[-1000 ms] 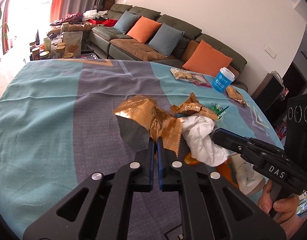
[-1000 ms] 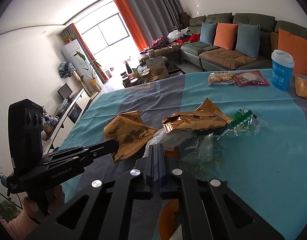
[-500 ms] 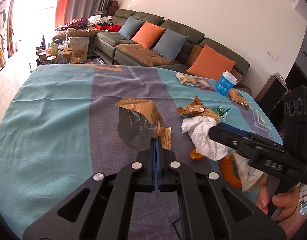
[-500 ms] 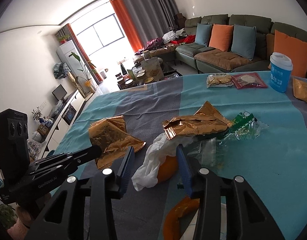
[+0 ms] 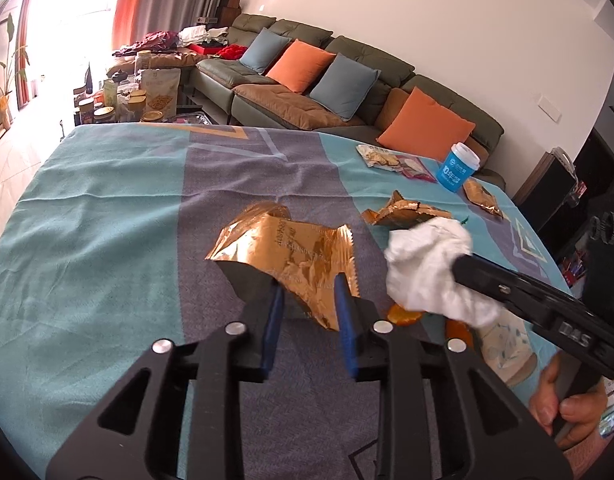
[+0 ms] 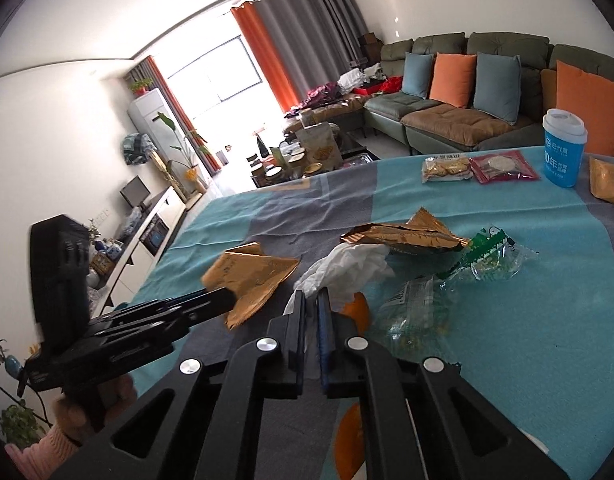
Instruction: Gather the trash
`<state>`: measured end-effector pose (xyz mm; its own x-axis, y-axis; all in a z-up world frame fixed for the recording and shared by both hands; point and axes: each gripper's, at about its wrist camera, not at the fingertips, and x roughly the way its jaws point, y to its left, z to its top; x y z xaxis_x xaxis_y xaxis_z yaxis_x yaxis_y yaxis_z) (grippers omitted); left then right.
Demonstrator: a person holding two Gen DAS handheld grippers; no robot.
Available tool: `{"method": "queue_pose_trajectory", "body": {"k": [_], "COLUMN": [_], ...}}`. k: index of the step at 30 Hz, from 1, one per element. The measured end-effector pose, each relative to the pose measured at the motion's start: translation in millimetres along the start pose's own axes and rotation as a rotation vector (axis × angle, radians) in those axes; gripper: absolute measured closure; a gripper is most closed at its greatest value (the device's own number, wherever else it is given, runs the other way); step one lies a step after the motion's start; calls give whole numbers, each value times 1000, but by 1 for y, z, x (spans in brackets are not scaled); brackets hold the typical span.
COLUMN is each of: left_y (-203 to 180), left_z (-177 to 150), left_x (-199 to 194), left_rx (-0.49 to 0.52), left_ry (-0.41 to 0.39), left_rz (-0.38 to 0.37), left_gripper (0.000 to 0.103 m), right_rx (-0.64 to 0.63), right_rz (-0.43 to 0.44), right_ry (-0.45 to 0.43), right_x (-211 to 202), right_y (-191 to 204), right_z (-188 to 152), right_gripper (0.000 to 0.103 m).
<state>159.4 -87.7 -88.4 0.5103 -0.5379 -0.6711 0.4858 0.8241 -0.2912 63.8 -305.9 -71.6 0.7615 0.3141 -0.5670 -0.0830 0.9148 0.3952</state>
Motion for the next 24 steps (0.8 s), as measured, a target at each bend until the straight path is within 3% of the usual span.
{"method": "queue_pose_trajectory", "body": {"k": [3,5,6,14,24], "left_y": [3,7,9,10,29], "left_z": [2,3,2,-1,-19], "left_x": [5,8,9,-14,-85], "left_rx": [-18,-41,-53,-37,-27], "left_ry": [14,27,32,-27,-89], "left_rz": [-6,-19,-25,3,86], "left_gripper": [81,97,100,102,102], "right_rx": [-5,-9,-11,-32,-64], "right_rz": [24,35,39,95,198], "right_ry": [-1,-5,-6,-23,-11], "right_x": [-6,-9,-10,-17,-12], "right_y": [2,3,5,16,44], "right_z": [0,-1,-1,-2,-5], "right_gripper": [98,98,98,98,98]}}
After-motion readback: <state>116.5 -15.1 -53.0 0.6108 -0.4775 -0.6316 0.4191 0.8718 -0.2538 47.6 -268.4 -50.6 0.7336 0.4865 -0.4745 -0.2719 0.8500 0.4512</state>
